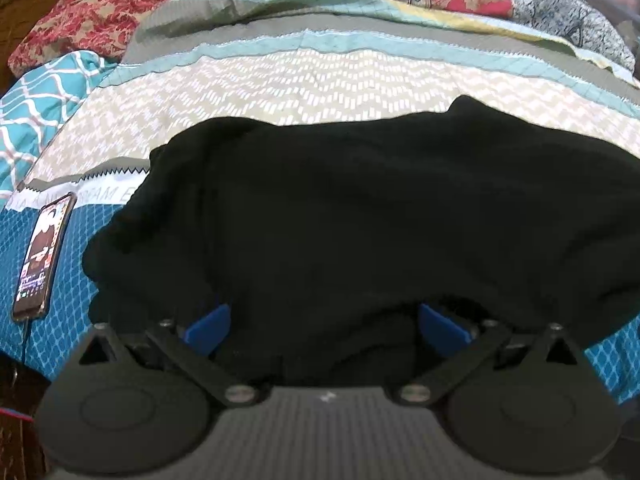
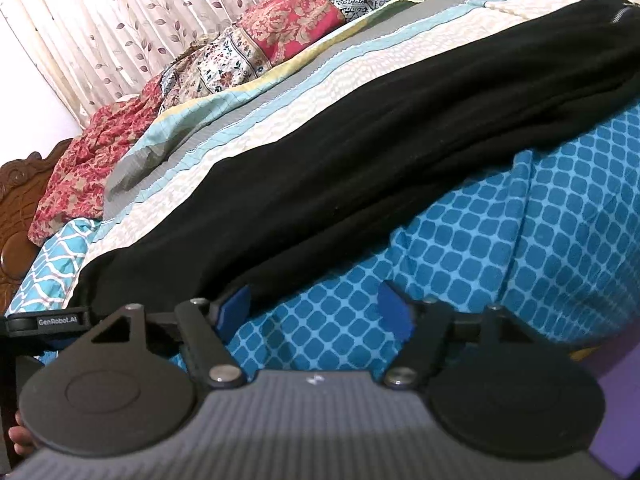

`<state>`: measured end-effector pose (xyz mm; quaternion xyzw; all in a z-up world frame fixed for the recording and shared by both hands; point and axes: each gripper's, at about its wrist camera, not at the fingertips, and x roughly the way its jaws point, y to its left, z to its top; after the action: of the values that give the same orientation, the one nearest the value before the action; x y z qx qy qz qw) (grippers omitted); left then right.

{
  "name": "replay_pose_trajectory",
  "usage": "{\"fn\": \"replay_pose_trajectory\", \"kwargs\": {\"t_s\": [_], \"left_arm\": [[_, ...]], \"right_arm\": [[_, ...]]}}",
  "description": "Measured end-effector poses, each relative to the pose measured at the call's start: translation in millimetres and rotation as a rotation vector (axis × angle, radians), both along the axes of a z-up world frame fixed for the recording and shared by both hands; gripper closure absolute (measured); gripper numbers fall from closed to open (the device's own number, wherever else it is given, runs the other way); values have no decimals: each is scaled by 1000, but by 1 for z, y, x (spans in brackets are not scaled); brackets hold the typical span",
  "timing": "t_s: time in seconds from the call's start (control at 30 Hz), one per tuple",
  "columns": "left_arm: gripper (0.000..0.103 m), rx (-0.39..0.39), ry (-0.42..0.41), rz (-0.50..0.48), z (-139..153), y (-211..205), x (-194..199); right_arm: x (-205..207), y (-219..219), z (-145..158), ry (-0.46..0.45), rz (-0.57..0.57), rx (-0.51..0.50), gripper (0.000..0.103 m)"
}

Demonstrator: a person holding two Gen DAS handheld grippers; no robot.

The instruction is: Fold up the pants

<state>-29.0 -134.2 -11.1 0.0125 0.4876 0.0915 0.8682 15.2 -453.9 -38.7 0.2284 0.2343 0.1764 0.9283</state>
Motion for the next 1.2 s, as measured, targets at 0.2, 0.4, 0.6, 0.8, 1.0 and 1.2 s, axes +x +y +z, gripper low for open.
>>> {"fn": "replay_pose_trajectory", "kwargs": {"t_s": [0.2,0.4,0.6,0.8,1.0,1.2], "left_arm": [[0,-1,25,-9,-5,1,2],[0,-33,33,-8,-2,5,2],[0,-82,-56,-10,26,12,-3],[0,-127,-129,-101,41,2,-10],[0,-161,28,-63,4,14,1],[0,-102,50,-49,-3,15,0]], "right_arm": [[-1,3,1,-7,2,-8,25],[0,8,2,-9,0,-4,23],[0,4,2,-9,6,6,23],[-2,3,2,-12,9,13,22],[-2,2,2,-13,10,22,22],[-4,-1,2,-10,13,37,22]]}}
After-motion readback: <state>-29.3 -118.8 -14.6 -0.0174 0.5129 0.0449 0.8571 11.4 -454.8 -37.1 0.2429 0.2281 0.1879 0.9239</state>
